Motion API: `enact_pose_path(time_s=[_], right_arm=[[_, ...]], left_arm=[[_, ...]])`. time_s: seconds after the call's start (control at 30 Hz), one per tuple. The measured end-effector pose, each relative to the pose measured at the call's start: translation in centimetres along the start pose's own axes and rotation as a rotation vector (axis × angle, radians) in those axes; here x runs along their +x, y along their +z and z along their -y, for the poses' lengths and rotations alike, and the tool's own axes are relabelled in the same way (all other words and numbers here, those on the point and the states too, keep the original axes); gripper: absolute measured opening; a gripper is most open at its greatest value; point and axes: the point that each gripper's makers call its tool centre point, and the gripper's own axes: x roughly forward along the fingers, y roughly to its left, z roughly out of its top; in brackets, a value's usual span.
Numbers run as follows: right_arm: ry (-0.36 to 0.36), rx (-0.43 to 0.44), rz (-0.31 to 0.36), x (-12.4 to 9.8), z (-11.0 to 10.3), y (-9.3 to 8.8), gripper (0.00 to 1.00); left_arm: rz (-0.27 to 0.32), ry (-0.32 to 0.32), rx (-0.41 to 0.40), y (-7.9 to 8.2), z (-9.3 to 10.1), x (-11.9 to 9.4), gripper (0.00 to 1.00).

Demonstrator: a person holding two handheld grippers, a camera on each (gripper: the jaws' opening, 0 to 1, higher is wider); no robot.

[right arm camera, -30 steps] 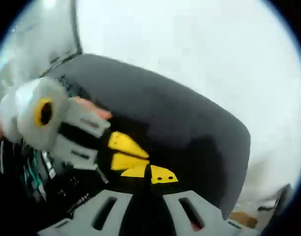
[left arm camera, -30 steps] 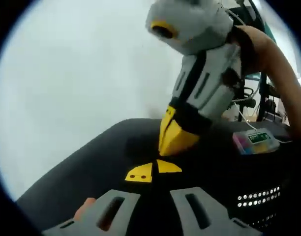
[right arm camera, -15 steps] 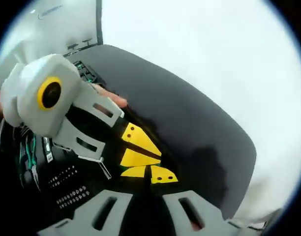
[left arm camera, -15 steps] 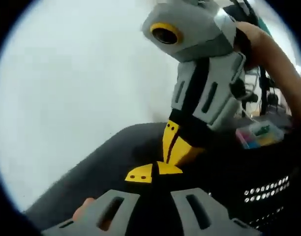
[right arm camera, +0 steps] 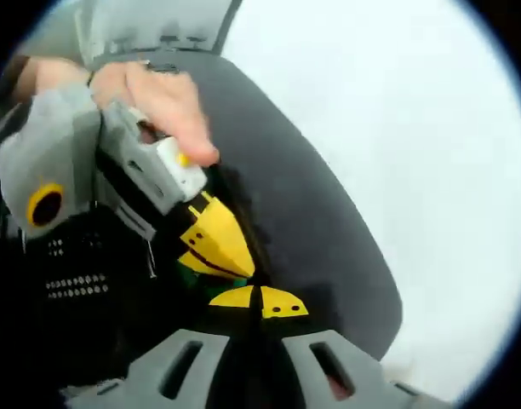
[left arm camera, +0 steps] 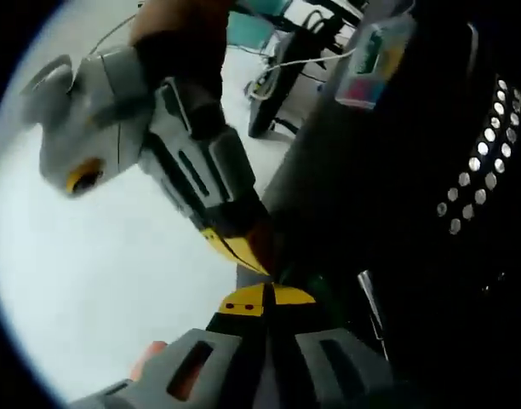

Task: Pick up the tools and put them into their designated positions in the toolbox.

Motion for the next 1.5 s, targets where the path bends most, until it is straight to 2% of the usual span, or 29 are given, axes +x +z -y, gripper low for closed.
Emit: enact_pose_path(time_s=[0.03,0.07,0.1,0.2,0.27,0.3,0.33,0.37,0.4,0.43,0.5,0.53,0.57,0.6,0.83,1.03,1.07,1.1,1.23,1.27,1.3,1.33,1.37,1.4,1.43,1.47,1.5], right_arm=[[0.012,-0.078,-0.016,0.2,0.1,-0.2,0.00],[-0.018,-0.006,-0.020,0.3,0.2,-0.4,0.00],[-0.021,0.023,-0.018,0.4,0.1,-0.5,0.00],[-0.022,0.006,-0.015,0.7,0.1,-0.6,0.00],[-0.007,0.039,-0.033,0.4,0.3,-0.6,0.00],[-0.059,0.064,-0.013,0.1,1.3,-0.1,0.00],[-0.133,0.118,0.037,-0.4,2.8,0.8,0.00],[-0.136,0.155,0.087,-0.8,3.0,1.8,0.00],[-0.100,0.183,0.129,-0.9,2.4,2.6,0.00],[-0.077,0.173,0.133,-0.7,1.8,2.7,0.00],[-0.044,0.094,0.072,0.0,0.6,2.0,0.00],[-0.084,0.058,0.073,0.1,1.3,2.0,0.00],[-0.087,0.145,0.047,0.3,1.4,1.4,0.00],[-0.078,0.151,0.063,0.0,1.4,1.5,0.00],[-0.089,0.141,0.068,-0.1,1.6,1.7,0.00],[-0.095,0.152,0.070,-0.1,1.8,1.5,0.00],[-0.101,0.144,0.064,0.0,1.8,1.5,0.00],[-0.112,0.090,0.044,0.0,1.9,1.3,0.00],[-0.122,0.101,0.019,0.0,1.9,0.9,0.00],[-0.123,0.096,0.021,0.1,2.0,0.9,0.00],[-0.119,0.127,0.035,0.0,2.2,0.9,0.00],[-0.078,0.198,0.041,-0.1,2.0,0.8,0.00],[-0.055,0.229,0.042,-0.1,1.9,0.7,0.00],[-0.044,0.286,0.004,-0.6,2.3,-0.2,0.00],[-0.086,0.281,-0.052,-1.5,3.3,-1.4,0.00],[-0.160,0.274,-0.080,-3.3,4.9,-2.8,0.00],[-0.188,0.346,-0.029,-4.3,5.5,-3.1,0.00]], left_arm=[[0.004,-0.004,0.004,0.0,0.0,0.0,0.00],[0.005,-0.010,0.003,0.1,0.1,0.0,0.00],[0.007,-0.017,-0.006,0.0,0.1,0.0,0.00],[0.016,-0.024,-0.023,0.0,0.1,0.0,0.00],[0.034,-0.035,-0.049,0.0,0.1,0.0,0.00],[0.051,-0.042,-0.057,0.2,0.1,0.1,0.00],[0.082,-0.045,-0.059,0.7,0.0,0.2,0.00],[0.118,-0.046,-0.032,1.3,0.0,0.2,0.00],[0.089,-0.051,0.012,1.0,0.0,0.3,0.00],[0.082,-0.065,0.046,1.1,0.1,0.3,0.00],[0.092,-0.077,0.075,1.3,0.3,0.4,0.00],[0.110,-0.080,0.119,1.5,0.3,0.3,0.00],[0.107,-0.084,0.106,1.4,0.4,0.2,0.00],[0.106,-0.091,0.111,1.4,0.4,0.1,0.00],[0.117,-0.076,0.102,1.4,0.4,0.1,0.00],[0.102,-0.116,0.156,1.5,0.7,0.3,0.00],[0.099,-0.119,0.163,1.5,0.7,0.3,0.00],[0.096,-0.123,0.165,1.5,0.8,0.3,0.00],[0.095,-0.132,0.166,1.5,0.7,0.3,0.00],[0.090,-0.123,0.147,1.5,0.7,0.4,0.00],[0.087,-0.105,0.139,1.5,0.6,0.3,0.00],[0.086,-0.095,0.134,1.5,0.4,0.3,0.00],[0.077,-0.098,0.104,1.4,0.5,0.2,0.00],[0.066,-0.100,0.000,1.0,0.4,-0.1,0.00],[0.024,-0.098,-0.043,0.1,0.3,-0.3,0.00],[-0.050,-0.064,-0.117,-1.3,-0.3,-1.0,0.00],[-0.020,-0.043,-0.183,-1.0,-0.7,-1.5,0.00]])
